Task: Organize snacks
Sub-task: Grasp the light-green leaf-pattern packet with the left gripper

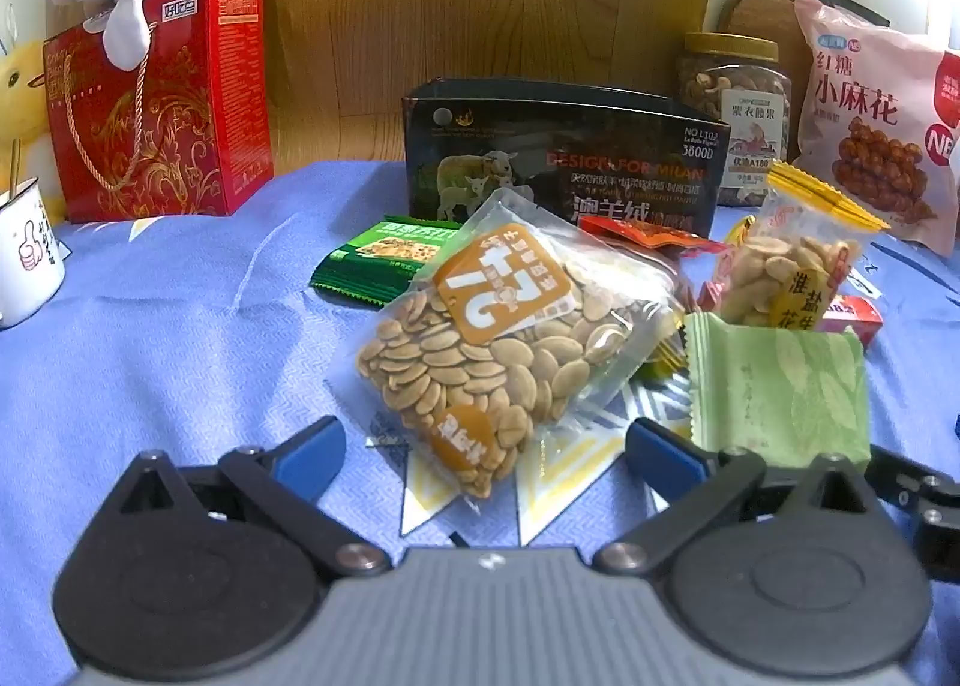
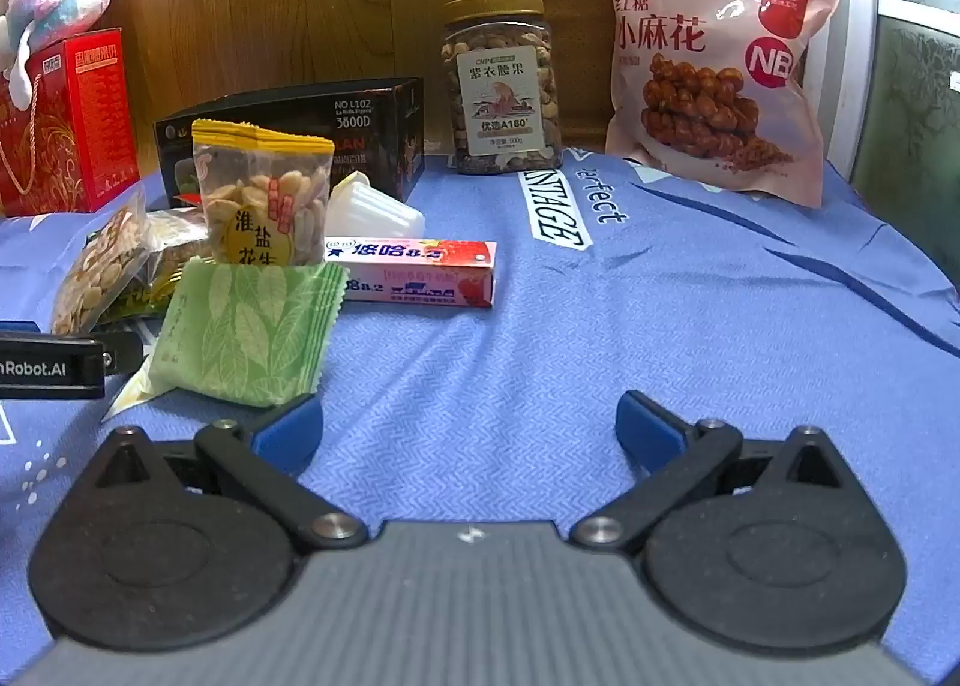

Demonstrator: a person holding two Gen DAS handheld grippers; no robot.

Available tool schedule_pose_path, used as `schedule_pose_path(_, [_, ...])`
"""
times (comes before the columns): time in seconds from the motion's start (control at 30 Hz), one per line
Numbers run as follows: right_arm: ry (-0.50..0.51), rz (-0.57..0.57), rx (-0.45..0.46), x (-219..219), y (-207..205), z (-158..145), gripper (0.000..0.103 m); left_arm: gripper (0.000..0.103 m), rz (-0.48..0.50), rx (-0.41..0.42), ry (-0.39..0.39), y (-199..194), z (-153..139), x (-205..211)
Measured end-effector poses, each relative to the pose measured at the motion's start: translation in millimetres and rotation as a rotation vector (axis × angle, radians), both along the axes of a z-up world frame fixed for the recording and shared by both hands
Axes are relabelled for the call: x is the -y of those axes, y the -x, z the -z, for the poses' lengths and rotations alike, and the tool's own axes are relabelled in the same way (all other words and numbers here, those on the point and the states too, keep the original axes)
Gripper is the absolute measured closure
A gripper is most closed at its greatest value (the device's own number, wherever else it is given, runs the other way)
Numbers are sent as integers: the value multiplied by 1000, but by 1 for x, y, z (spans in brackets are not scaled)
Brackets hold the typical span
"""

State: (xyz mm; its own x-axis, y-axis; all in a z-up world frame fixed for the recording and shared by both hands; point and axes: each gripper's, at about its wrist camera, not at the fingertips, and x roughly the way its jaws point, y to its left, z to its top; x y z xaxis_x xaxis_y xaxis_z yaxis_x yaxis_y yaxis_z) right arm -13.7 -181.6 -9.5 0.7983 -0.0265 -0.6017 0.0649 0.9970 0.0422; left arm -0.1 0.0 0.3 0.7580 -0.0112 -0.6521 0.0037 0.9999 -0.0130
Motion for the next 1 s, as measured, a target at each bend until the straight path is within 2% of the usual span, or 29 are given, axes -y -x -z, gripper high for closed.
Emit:
schedule_pose_path(0.1, [6, 0, 2, 0, 0, 0, 0, 0, 0, 2, 7, 0, 0, 0])
schedule_pose_path(0.23, [5, 0, 0, 0, 0, 0, 0, 0, 23, 4, -31, 7, 0, 6])
schedule_pose_path(0.33, [4, 0, 0, 0, 0, 0, 0, 0, 108, 14, -39, 22, 0, 3])
schedule_pose_path(0.43, [4, -1, 3, 0, 1, 1, 0, 1, 169, 39, -13, 41, -1, -8])
schedule_pose_path(0.5, [-4, -3, 15, 0, 5, 1, 0, 13, 165, 59, 49, 52, -7, -24])
schedule_pose_path(0.53, [-17, -11, 26, 2, 9, 0, 0, 15, 168, 57, 79, 53, -11, -30])
schedule_pose_path(0.57, [-37, -26, 41, 4, 15, -1, 3, 21, 189, 48, 125, 55, -18, -36])
schedule_pose_path(0.63, [-75, -53, 76, 10, 24, -4, 23, 27, 251, 39, 200, 54, -29, -37])
schedule_pose_path(0.73, [-162, -168, 97, 10, 24, -16, 39, 37, 393, 23, 292, 39, -41, -21])
schedule_pose_path(0.77, [-183, -212, 92, 9, 19, -19, 42, 42, 425, 3, 311, 28, -40, -12])
schedule_pose_path(0.8, [-188, -252, 85, 5, 13, -23, 47, 48, 438, -15, 316, 20, -38, -6])
schedule_pose_path(0.9, [-177, -343, 51, -5, -5, -26, 54, 54, 441, -97, 311, -14, -26, 11])
schedule_pose_path(0.97, [-178, -390, 9, -9, -18, -21, 55, 58, 445, -138, 366, -30, -15, 12])
schedule_pose_path(1.0, [-177, -406, -16, -10, -21, -18, 62, 68, 438, -139, 377, -33, -12, 11])
